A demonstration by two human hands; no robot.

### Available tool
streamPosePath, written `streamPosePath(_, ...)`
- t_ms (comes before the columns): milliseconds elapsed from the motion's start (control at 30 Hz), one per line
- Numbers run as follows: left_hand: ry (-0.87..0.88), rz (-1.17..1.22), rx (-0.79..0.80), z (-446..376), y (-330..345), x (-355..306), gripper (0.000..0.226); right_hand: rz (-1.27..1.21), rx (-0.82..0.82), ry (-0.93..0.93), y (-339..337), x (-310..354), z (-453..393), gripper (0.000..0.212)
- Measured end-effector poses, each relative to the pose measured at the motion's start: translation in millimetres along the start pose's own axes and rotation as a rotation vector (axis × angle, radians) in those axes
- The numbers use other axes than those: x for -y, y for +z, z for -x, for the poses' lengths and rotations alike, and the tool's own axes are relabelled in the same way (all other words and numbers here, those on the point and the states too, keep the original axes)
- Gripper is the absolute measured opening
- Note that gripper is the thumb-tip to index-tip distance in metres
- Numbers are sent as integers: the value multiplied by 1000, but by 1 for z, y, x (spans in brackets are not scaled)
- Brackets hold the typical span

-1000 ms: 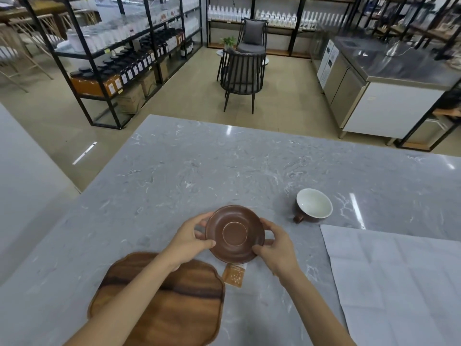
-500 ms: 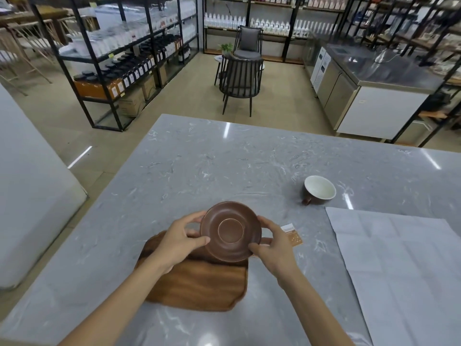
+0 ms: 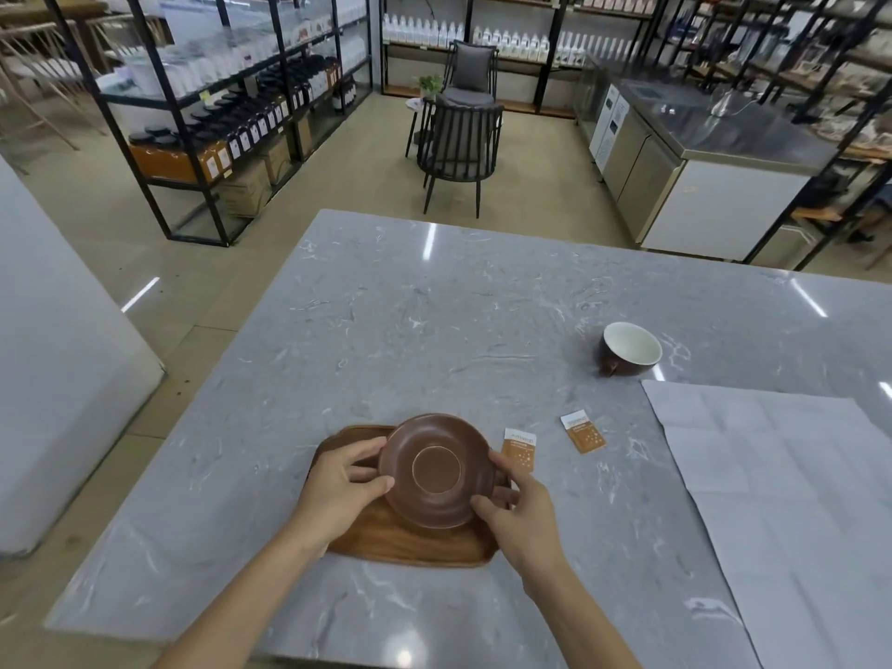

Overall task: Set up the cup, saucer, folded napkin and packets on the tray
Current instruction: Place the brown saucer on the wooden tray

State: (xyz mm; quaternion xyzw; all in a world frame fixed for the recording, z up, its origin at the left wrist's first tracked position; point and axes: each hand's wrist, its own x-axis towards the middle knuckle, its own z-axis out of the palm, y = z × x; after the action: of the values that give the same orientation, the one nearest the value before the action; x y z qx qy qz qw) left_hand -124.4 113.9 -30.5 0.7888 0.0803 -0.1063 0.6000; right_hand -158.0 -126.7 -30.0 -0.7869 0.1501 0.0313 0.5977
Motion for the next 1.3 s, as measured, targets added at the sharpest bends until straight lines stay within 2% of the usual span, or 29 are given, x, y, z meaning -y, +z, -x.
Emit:
streamPosePath(233,-30,-32,-3,8,-6,19,59,83,-17,-3,15,-15,8,46)
streamPosePath(400,-19,-22,-15,8,-6,27,59,43,-38,-26,21,-23,12,41)
streamPosePath(700,10,-20,-9,15,-2,44,69,-57,-64,-75,32,-38,26,65)
streamPosePath(1300,9,-73,-32,16,0,49,69,-83,-61,-87,33,-40,30,66)
